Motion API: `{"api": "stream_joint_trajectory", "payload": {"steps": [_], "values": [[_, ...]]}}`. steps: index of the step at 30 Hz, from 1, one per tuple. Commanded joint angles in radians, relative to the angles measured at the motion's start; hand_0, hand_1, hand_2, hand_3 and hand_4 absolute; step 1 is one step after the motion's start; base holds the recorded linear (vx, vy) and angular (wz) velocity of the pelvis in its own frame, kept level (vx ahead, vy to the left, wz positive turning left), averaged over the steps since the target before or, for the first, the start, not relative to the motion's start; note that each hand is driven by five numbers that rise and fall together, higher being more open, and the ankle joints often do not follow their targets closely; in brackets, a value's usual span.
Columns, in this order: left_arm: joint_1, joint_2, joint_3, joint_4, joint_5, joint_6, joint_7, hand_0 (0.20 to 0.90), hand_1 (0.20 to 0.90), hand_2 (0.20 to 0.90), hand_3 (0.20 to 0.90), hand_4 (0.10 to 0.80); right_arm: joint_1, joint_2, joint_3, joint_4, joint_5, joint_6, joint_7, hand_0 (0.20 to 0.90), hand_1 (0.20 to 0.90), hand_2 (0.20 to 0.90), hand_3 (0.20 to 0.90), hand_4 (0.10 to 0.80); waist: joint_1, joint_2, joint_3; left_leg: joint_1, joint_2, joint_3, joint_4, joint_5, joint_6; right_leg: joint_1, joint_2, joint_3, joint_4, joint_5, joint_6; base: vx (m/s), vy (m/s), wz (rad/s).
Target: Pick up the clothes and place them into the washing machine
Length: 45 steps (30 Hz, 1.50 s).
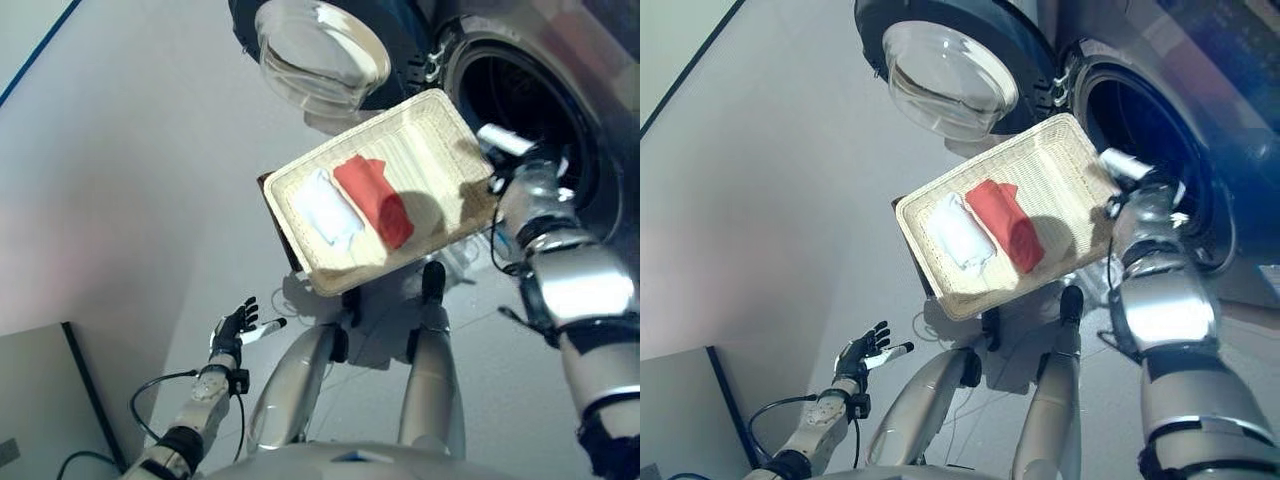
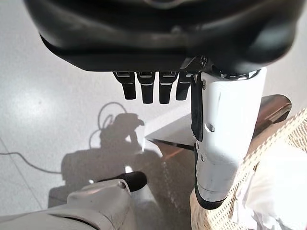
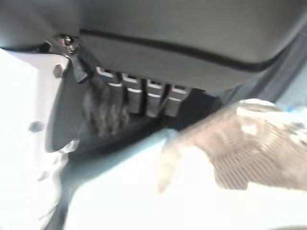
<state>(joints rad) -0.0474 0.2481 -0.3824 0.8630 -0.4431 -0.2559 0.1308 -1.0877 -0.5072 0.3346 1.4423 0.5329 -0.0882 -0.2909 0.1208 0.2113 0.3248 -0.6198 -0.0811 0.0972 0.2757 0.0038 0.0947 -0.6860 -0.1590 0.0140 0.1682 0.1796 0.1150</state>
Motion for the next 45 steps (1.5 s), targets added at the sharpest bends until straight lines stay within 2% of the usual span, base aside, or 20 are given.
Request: {"api": "stream_joint_trajectory", "payload": {"steps": [1, 8, 13, 18, 19, 32, 38, 42, 45], "values": [[0.014, 0.078, 0.087, 0.044, 0.004, -0.021, 0.026, 0.9, 0.9, 0.9, 0.9, 0.8, 0.02, 0.001, 0.03, -0.084, -0.084, -0.049, 0.021, 0.9, 0.9, 0.9, 0.9, 0.8, 0.033, -0.023, 0.014, -0.043, 0.02, -0.084, -0.066, 0.091, -0.113, 0.045, 0.083, -0.097, 0.085, -0.111, -0.063, -0.004, -0.076, 0.08], [0.007, 0.09, 0.12, 0.074, 0.015, -0.027, 0.04, 0.9, 0.9, 0.9, 0.9, 0.8, 0.089, 0.055, 0.029, -0.109, -0.128, -0.053, 0.025, 0.9, 0.9, 0.9, 0.9, 0.8, 0.041, -0.07, 0.024, -0.04, 0.023, -0.108, -0.065, 0.1, -0.119, 0.066, 0.083, -0.133, 0.072, -0.109, -0.066, 0.001, -0.057, 0.16], [0.021, 0.112, 0.137, 0.057, 0.038, -0.039, 0.063, 0.9, 0.9, 0.9, 0.9, 0.8, 0.151, 0.074, 0.071, -0.149, -0.252, -0.052, -0.005, 0.9, 0.9, 0.9, 0.9, 0.8, 0.06, -0.116, 0.035, -0.026, 0.023, -0.138, -0.065, 0.106, -0.123, 0.097, 0.077, -0.173, 0.065, -0.11, -0.064, 0.02, -0.063, 0.21], [0.021, 0.138, 0.139, 0.019, 0.049, -0.053, 0.081, 0.9, 0.9, 0.9, 0.9, 0.8, 0.172, 0.08, 0.09, -0.116, -0.338, -0.035, -0.028, 0.9, 0.9, 0.9, 0.9, 0.8, 0.088, -0.139, 0.048, -0.03, 0.015, -0.168, -0.066, 0.114, -0.125, 0.104, 0.067, -0.209, 0.069, -0.116, -0.065, 0.024, -0.054, 0.24], [0.025, 0.142, 0.14, 0.015, 0.051, -0.055, 0.083, 0.9, 0.9, 0.9, 0.9, 0.8, 0.173, 0.08, 0.085, -0.107, -0.341, -0.033, -0.031, 0.9, 0.9, 0.9, 0.9, 0.8, 0.096, -0.142, 0.047, -0.021, 0.014, -0.178, -0.062, 0.082, -0.13, 0.111, 0.067, -0.209, 0.082, -0.148, -0.057, 0.114, -0.063, 0.21], [0.013, 0.194, 0.159, -0.119, 0.004, -0.092, 0.141, 0.9, 0.9, 0.9, 0.9, 0.8, 0.084, 0.072, 0.058, -0.004, -0.4, 0.009, -0.143, 0.9, 0.9, 0.9, 0.9, 0.8, 0.171, -0.144, 0.087, -0.127, -0.012, -0.221, -0.003, 0.072, -0.137, 0.034, 0.031, -0.285, 0.19, -0.213, -0.056, 0.031, -0.016, 0.27], [-0.016, 0.183, 0.139, -0.167, -0.027, -0.1, 0.177, 0.9, 0.9, 0.9, 0.9, 0.8, 0.012, 0.051, 0.077, 0.053, -0.467, 0.055, -0.193, 0.9, 0.9, 0.9, 0.9, 0.8, 0.202, -0.117, 0.111, -0.265, -0.043, -0.212, 0.197, -0.013, -0.114, -0.102, 0.004, -0.293, 0.435, -0.321, -0.066, 0.007, 0.056, 0.21], [-0.036, 0.163, 0.112, -0.201, -0.021, -0.092, 0.211, 0.9, 0.9, 0.9, 0.9, 0.8, -0.019, 0.048, 0.112, 0.099, -0.568, 0.108, -0.206, 0.9, 0.9, 0.9, 0.9, 0.8, 0.221, -0.089, 0.118, -0.365, -0.064, -0.201, 0.392, -0.103, -0.095, -0.206, -0.031, -0.288, 0.653, -0.425, -0.076, 0.027, 0.069, 0.16], [-0.033, 0.153, 0.106, -0.24, -0.011, -0.092, 0.223, 0.9, 0.9, 0.9, 0.9, 0.8, -0.003, 0.041, 0.116, 0.106, -0.608, 0.124, -0.204, 0.9, 0.9, 0.9, 0.9, 0.8, 0.23, -0.069, 0.12, -0.412, -0.082, -0.196, 0.473, -0.141, -0.083, -0.241, -0.063, -0.279, 0.725, -0.46, -0.084, 0.047, 0.012, 0.09]]}}
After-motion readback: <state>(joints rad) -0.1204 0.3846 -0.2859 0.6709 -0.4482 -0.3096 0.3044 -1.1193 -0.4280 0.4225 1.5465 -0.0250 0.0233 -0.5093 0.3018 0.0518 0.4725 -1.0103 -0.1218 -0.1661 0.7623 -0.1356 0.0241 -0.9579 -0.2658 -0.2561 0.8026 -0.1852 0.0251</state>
